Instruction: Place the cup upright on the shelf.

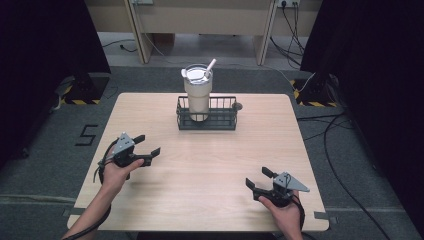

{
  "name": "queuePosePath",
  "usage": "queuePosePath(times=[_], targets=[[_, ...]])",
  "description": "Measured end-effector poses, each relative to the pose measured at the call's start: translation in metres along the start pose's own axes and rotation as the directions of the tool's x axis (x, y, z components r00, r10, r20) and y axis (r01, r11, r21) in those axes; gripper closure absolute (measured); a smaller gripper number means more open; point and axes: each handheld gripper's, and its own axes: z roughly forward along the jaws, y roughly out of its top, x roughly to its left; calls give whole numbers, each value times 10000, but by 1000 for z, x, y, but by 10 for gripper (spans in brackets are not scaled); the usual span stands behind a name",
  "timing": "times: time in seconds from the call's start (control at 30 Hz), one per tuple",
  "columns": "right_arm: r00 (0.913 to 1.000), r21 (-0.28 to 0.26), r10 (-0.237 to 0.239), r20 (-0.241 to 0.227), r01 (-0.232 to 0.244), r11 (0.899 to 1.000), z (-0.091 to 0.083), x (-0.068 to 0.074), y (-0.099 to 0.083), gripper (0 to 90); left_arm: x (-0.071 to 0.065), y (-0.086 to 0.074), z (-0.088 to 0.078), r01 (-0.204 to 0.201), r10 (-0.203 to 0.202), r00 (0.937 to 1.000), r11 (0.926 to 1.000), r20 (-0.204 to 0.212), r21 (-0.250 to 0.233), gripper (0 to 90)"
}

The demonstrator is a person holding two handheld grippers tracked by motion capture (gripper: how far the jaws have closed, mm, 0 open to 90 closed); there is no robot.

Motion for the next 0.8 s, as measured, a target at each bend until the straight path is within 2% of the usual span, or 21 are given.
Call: queuePosePath(times=[0.53, 0.8], targets=[[10000, 18, -26, 17, 26, 10000, 0, 0, 0, 201, -2, -23, -20, 216, -215, 9997, 9997, -137, 115, 143], [10000, 1, -7, -5, 7, 10000, 0, 0, 0, 201, -4, -31, -26, 513, -516, 9982, 9986, -317, -99, 143]])
